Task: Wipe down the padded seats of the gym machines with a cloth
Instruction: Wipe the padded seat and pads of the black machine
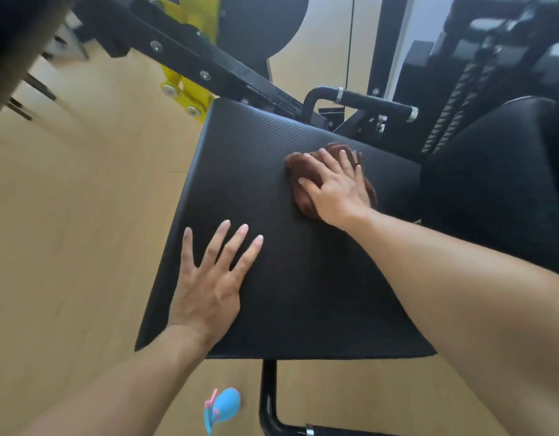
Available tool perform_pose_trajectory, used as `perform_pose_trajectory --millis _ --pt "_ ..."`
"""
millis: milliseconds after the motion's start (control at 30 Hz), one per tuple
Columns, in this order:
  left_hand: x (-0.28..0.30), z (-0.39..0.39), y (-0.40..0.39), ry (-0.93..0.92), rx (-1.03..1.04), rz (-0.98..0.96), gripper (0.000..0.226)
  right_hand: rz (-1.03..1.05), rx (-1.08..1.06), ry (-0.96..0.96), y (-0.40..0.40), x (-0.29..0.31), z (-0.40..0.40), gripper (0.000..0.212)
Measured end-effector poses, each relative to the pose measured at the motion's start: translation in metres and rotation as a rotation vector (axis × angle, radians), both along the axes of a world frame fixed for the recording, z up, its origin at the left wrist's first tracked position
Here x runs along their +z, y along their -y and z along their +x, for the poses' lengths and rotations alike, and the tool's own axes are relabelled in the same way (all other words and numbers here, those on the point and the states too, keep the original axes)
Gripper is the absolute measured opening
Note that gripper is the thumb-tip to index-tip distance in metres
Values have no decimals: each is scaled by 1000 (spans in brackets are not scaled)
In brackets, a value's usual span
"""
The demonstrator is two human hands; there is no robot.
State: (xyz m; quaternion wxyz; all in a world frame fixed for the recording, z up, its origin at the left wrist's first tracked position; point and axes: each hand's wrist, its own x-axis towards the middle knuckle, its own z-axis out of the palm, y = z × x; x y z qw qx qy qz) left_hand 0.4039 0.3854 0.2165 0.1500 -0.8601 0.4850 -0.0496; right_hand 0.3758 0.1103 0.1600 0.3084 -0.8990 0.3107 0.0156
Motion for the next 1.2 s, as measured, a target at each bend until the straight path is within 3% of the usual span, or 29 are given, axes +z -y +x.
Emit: perform_pose_trajectory --millis 133,233,333,433,500,633,667,733,833,1033,1200 --pt "-7 5 64 -259 247 -95 65 179 -411 -102 59 -17 -38 55" --pt "-30 2 73 -183 264 7 69 182 -551 -15 61 -26 -37 54" --pt "-38 0 72 -143 244 3 70 48 -722 106 52 -31 -23 48" --pt "-39 3 74 -143 217 -25 70 53 -778 213 43 -20 1 46" --pt "-39 2 75 -146 220 -6 70 88 -582 317 23 -1 37 44" --pt "-35 3 77 -151 236 27 71 -13 333 363 -44 37 127 47" --pt "-35 3 77 -156 241 33 71 -45 449 339 -51 40 139 47" --pt "-34 4 77 -161 254 41 72 -93 470 322 -42 34 146 47" --pt "-36 4 76 -136 257 41 71 -98 241 279 5 21 124 50" --pt "-37 3 78 -126 238 35 71 64 -404 -29 106 -14 14 46" --pt "-40 3 76 -103 232 26 71 128 -619 86 91 -25 -13 47"
